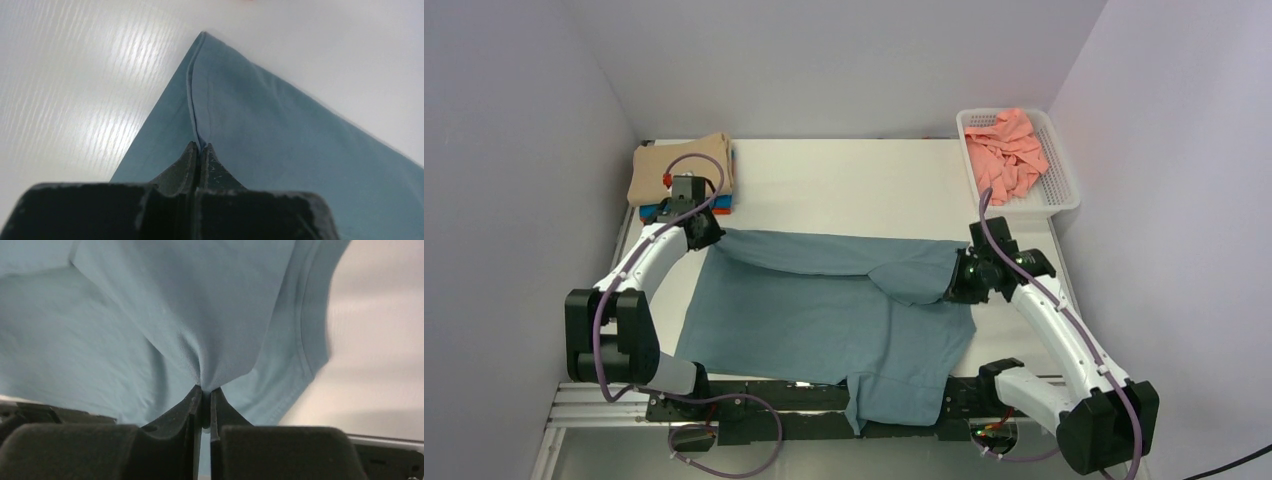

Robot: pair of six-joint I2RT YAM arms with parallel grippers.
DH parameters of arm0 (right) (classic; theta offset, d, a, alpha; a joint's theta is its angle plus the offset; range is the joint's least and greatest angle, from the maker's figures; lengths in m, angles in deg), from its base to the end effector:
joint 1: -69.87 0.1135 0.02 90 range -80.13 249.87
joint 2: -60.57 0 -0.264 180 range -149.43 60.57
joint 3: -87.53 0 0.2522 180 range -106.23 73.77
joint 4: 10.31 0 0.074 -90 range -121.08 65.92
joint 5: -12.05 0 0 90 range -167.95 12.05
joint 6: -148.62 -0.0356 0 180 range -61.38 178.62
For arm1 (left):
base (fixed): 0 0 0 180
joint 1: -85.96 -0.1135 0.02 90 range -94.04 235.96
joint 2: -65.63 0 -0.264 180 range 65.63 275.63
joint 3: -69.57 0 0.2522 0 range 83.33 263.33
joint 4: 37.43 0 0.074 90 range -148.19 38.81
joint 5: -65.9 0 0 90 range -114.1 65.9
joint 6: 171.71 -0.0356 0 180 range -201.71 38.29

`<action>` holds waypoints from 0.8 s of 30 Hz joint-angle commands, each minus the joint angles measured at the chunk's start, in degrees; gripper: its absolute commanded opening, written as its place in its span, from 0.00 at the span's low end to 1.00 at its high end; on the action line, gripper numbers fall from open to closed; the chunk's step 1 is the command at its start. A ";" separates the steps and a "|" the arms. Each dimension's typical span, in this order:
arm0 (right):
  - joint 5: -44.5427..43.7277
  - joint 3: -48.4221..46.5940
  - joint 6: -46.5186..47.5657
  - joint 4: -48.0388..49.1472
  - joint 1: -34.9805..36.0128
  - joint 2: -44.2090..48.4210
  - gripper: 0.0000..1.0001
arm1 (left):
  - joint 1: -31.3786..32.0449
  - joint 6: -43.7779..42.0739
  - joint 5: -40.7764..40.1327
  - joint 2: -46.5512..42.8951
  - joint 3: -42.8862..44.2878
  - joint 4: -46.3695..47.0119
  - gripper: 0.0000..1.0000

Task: Fold and stack the t-shirts
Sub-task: Fold the flattened tshirt in 1/3 of the way

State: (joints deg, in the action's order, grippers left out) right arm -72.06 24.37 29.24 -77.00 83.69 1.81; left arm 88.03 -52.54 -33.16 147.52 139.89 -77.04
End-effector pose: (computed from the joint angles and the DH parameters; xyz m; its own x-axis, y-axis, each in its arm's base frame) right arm 0.1792 0.0478 0.2617 -0.8884 0.2840 -0.3606 0.1743 0.9355 0.3073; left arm 0.2983 -0.0052 0.2392 -0.6492 -0.4582 -0.6072 -0.4345 0.8786 -0.1984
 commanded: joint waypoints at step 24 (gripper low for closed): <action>-3.16 1.25 0.58 34.43 0.21 -19.35 1.00 | -0.07 0.29 16.89 9.39 2.66 4.36 0.99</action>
State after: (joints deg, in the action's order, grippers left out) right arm -70.68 27.58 30.90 -55.04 83.85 -10.56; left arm 88.03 -52.30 -21.79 151.45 140.32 -76.71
